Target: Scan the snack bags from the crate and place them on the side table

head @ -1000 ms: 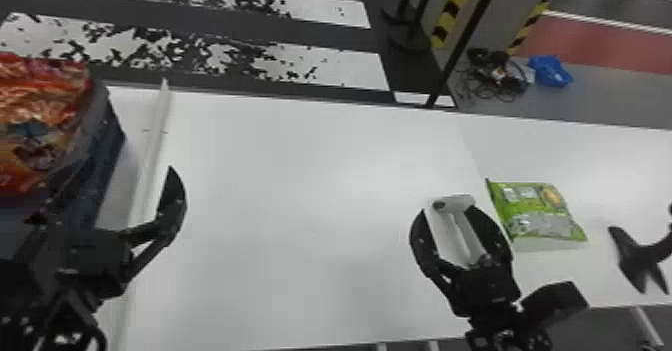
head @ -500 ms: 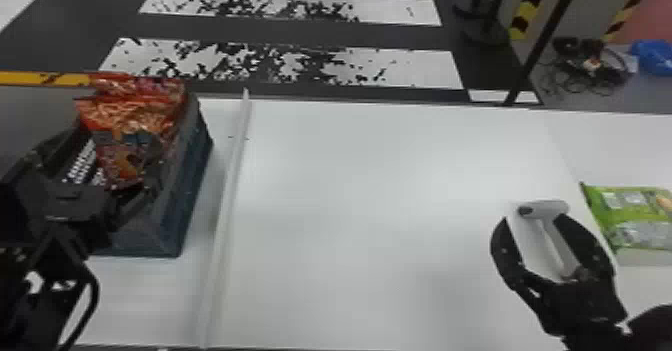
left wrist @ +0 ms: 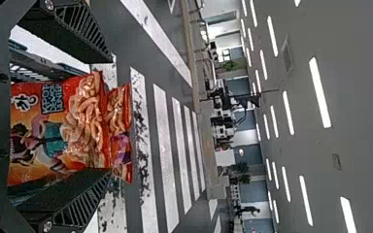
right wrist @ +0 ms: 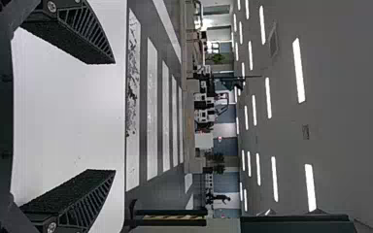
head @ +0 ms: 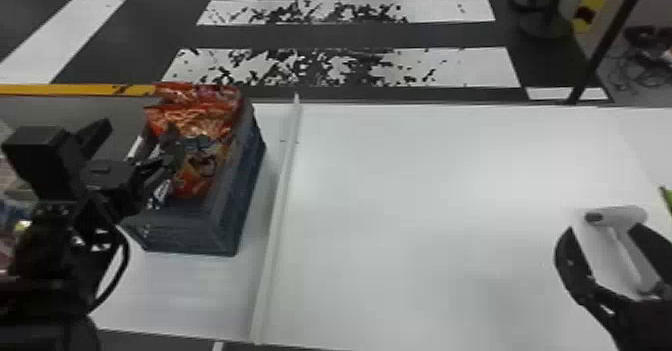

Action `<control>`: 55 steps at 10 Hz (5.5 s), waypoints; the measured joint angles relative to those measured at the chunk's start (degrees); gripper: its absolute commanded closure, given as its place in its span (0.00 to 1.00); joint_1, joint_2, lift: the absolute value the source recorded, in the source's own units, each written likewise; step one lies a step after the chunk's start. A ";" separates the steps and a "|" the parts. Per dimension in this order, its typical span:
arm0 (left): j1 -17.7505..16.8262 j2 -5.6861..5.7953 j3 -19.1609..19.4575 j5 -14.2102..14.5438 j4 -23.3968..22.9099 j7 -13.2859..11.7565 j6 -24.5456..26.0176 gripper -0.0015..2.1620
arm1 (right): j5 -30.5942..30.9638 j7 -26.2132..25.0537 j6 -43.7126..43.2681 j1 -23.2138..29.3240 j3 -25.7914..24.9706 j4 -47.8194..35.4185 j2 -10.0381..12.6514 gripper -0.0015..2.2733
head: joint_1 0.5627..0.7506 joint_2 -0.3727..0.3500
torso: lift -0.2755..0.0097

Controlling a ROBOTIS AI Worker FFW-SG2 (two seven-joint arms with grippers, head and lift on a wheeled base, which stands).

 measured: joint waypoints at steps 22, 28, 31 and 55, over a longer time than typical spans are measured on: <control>-29.97 -0.65 0.64 -15.86 34.92 -17.51 20.44 0.99 | 0.06 0.18 1.93 -0.38 0.01 0.64 -0.90 0.04 | 0.70 0.69 | 0.64; -18.51 -1.86 3.48 -16.05 14.41 -17.45 20.22 0.99 | -0.60 0.18 2.11 -0.35 0.27 0.66 -0.79 0.04 | 0.70 0.74 | 0.64; -15.84 -3.10 3.31 -15.11 8.62 -15.76 16.93 0.99 | -0.91 0.15 1.80 -0.27 0.43 0.65 -0.79 0.04 | 0.70 0.73 | 0.64; -14.59 -5.42 -22.43 8.22 7.28 -10.70 14.78 0.99 | -3.36 0.00 0.17 -0.43 0.17 0.20 -0.97 0.04 | 0.70 0.17 | 0.64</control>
